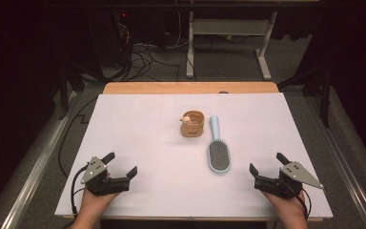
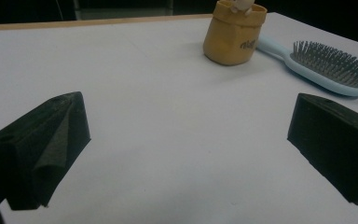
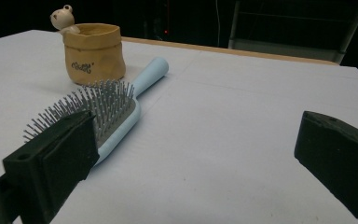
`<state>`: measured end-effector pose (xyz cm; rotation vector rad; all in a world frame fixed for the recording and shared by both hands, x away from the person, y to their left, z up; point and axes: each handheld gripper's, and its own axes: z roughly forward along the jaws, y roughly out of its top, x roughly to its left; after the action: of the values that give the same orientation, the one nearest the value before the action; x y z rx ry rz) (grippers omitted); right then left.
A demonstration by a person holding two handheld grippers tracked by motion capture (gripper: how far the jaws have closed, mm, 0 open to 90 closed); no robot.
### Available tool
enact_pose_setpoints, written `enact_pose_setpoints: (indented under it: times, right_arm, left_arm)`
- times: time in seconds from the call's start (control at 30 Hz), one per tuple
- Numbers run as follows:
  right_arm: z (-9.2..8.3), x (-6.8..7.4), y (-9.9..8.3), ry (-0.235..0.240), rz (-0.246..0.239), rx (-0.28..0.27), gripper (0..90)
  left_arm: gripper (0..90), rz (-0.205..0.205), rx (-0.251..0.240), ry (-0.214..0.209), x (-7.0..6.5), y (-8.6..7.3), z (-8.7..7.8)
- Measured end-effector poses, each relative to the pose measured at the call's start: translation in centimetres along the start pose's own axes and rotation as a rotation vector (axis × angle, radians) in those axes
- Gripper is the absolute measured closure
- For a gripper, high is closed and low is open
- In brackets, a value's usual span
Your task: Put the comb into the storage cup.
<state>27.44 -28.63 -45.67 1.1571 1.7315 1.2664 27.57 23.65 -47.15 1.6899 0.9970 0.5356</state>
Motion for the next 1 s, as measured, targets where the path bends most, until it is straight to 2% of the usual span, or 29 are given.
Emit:
enact_pose_setpoints:
  times: [0.1, 0.37, 0.47, 0.57, 0.67, 0.7, 0.73, 0.77, 0.87, 0.9, 0.93, 0.97, 1.0]
  right_arm:
    - [-0.02, -0.07, -0.02, 0.0, 0.0, -0.001, 0.1]
    - [-0.01, -0.02, 0.06, 0.005, -0.007, -0.003, 0.1]
    - [-0.02, 0.02, 0.09, 0.004, -0.007, -0.002, 0.2]
    - [-0.04, -0.01, 0.16, 0.0, 0.0, 0.003, 1.0]
    - [-0.12, -0.01, 0.19, -0.006, 0.002, 0.007, 5.0]
    - [-0.17, -0.04, 0.21, -0.003, 0.005, 0.007, 7.7]
    - [-0.27, -0.11, 0.28, -0.002, 0.007, 0.017, 14.7]
    - [-0.27, -0.11, 0.28, -0.002, 0.007, 0.017, 14.7]
    - [-0.35, -0.19, 0.31, 0.005, 0.015, 0.029, 24.6]
    - [-0.44, -0.2, 0.33, 0.006, 0.017, 0.032, 33.2]
    - [-0.44, -0.2, 0.33, 0.006, 0.017, 0.032, 33.2]
    - [-0.5, -0.2, 0.36, 0.009, 0.017, 0.034, 37.9]
    - [-0.61, -0.22, 0.42, 0.019, 0.013, 0.034, 48.6]
  left_arm:
    - [0.1, 0.017, 0.002, 0.0, -0.19, 0.02, 0.11]
    - [0.1, 0.018, -0.012, -0.005, -0.22, 0.02, 0.03]
    - [0.1, 0.019, -0.031, 0.003, -0.2, 0.04, -0.09]
    - [0.1, 0.006, -0.02, 0.0, -0.11, 0.16, -0.17]
    - [0.1, 0.019, -0.019, -0.007, -0.16, 0.32, -0.21]
    - [0.1, 0.025, -0.026, -0.011, -0.22, 0.43, -0.22]
    - [0.3, 0.035, -0.032, -0.015, -0.26, 0.55, -0.26]
    - [0.3, 0.044, -0.04, -0.016, -0.27, 0.66, -0.26]
    - [0.2, 0.05, -0.077, 0.001, -0.26, 0.71, -0.36]
    - [0.2, 0.051, -0.079, 0.0, -0.23, 0.68, -0.36]
    - [0.2, 0.05, -0.075, -0.002, -0.21, 0.63, -0.34]
    - [0.3, 0.049, -0.069, -0.004, -0.18, 0.57, -0.3]
    - [0.2, 0.048, -0.06, -0.001, -0.16, 0.53, -0.26]
